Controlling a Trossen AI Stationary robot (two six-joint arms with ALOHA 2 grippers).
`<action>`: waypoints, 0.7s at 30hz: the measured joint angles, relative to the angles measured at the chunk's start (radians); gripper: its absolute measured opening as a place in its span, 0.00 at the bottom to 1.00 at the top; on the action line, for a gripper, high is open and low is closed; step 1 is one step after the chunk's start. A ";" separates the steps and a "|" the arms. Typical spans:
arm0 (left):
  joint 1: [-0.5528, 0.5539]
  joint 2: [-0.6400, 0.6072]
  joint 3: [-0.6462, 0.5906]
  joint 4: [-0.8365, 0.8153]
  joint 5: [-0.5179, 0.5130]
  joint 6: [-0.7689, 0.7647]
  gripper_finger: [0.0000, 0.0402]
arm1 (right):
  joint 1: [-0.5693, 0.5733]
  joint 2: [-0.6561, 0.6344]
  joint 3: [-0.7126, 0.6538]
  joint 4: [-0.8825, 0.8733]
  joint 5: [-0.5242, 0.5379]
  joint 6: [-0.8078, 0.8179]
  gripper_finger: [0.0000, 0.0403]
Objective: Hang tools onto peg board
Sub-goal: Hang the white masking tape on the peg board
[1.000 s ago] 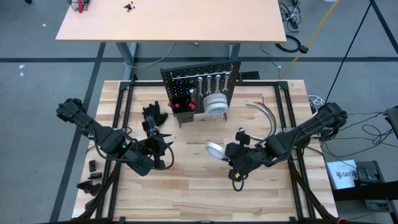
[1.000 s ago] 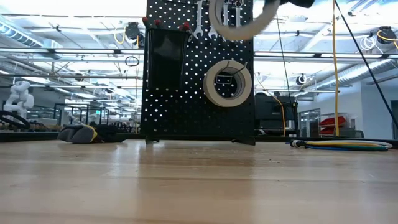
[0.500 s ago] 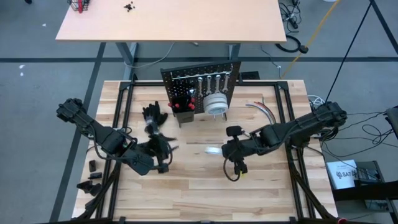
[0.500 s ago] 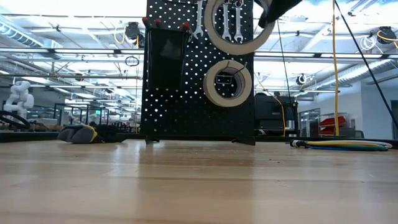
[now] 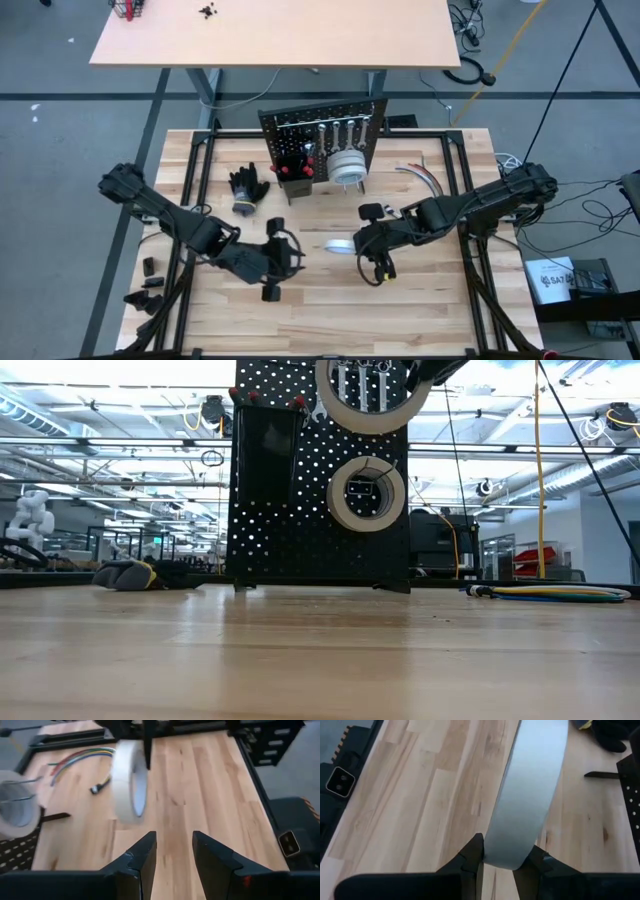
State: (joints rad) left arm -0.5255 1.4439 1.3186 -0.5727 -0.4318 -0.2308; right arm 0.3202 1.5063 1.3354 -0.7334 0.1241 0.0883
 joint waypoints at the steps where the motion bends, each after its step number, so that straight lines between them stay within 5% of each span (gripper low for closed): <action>1: 0.005 0.009 0.000 0.007 0.017 0.010 0.32 | 0.000 0.000 0.000 0.005 0.000 0.000 0.17; 21: 0.118 0.065 0.000 0.122 0.276 0.108 0.32 | 0.000 0.001 0.000 0.088 -0.052 -0.002 0.17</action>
State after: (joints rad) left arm -0.4070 1.5089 1.3186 -0.4507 -0.1556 -0.1227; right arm 0.3202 1.5070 1.3350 -0.6452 0.0719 0.0866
